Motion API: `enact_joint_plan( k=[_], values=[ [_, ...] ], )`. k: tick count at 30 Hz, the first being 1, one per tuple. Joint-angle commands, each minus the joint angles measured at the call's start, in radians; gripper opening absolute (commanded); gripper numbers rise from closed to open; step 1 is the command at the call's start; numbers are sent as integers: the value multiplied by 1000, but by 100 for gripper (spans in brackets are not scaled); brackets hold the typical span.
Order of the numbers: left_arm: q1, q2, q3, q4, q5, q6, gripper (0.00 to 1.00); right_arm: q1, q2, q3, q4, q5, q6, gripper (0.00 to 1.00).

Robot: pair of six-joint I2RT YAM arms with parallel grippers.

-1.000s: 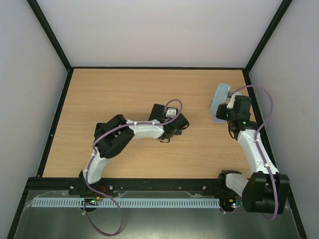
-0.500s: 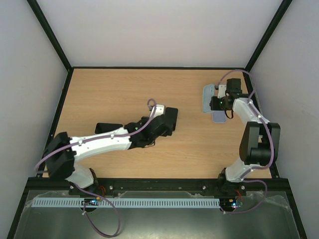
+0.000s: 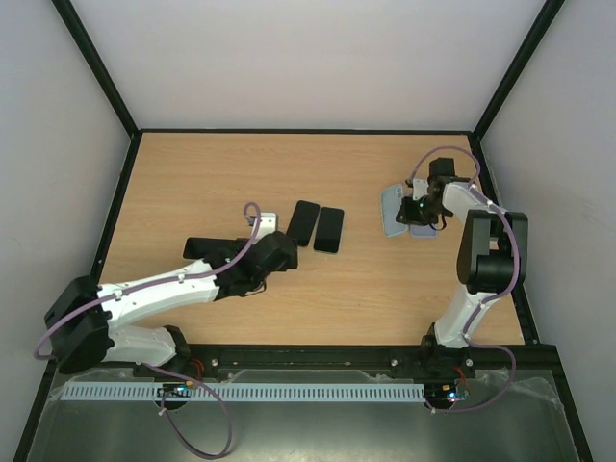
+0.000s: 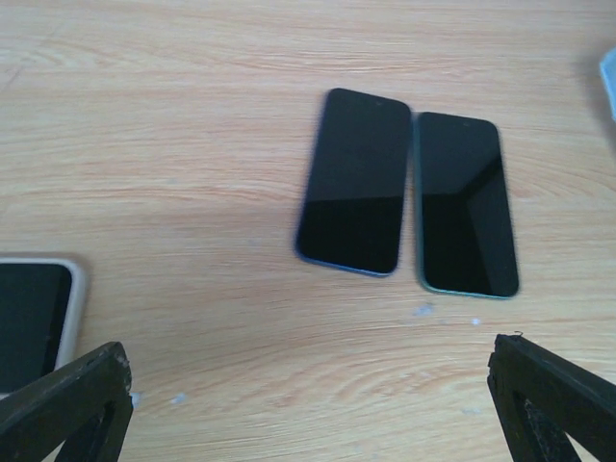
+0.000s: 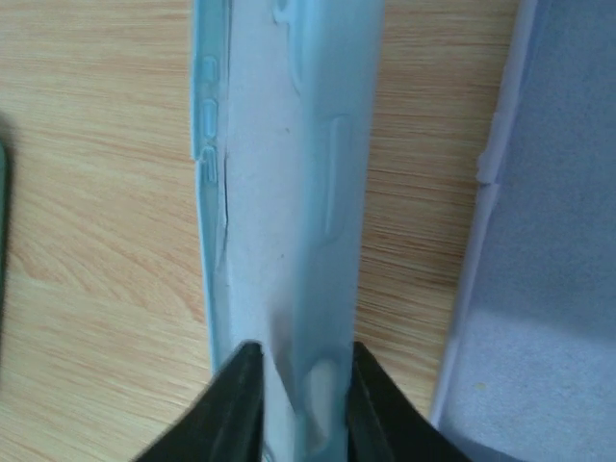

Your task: Take the phone out of the phone case

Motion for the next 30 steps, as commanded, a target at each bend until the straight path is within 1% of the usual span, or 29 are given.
enact_joint_plan(
  k=[1,4,7,10,14,16,18,20,21,22,25,27,29,30],
  values=[
    [57,-82,-76,-14,-4,-59,100,-20,-16,-13,-22,43,24,28],
    [122,-122,-127,-14,51,-84,100,-35,-77,-10,-36,67,23,36],
    [206,-148,-167,-46,89,-138,100,-41,-169,-24,-45,97,17,41],
    [275,-159,-171,-93,119,-176,100,-41,-291,-67,-41,89,18,43],
    [363,-163,-170,-127,155,-211,100,-40,-499,-130,-60,-64,25,45],
    [407,-166,-174,-139,157,-235,100,-38,-593,-170,-56,-146,25,48],
    [462,-171,-187,-136,171,-262,100,-38,-674,-209,-42,-196,27,53],
    [507,-169,-197,-131,184,-287,100,-38,-745,-256,-21,-249,18,60],
    [534,-165,-194,-132,188,-291,100,-38,-774,-270,-5,-270,8,62],
    [561,-158,-187,-138,185,-270,100,-38,-797,-283,6,-269,-5,63],
    [658,-135,-168,-152,155,-245,100,-38,-861,-381,118,-286,3,64],
    [746,-109,-175,-117,196,-222,100,-38,-891,-430,158,-276,17,67],
    [840,-58,-177,-70,254,-195,100,-38,-910,-431,151,-276,13,68],
    [858,-28,-173,-57,271,-179,100,-38,-918,-434,154,-282,13,68]
  ],
)
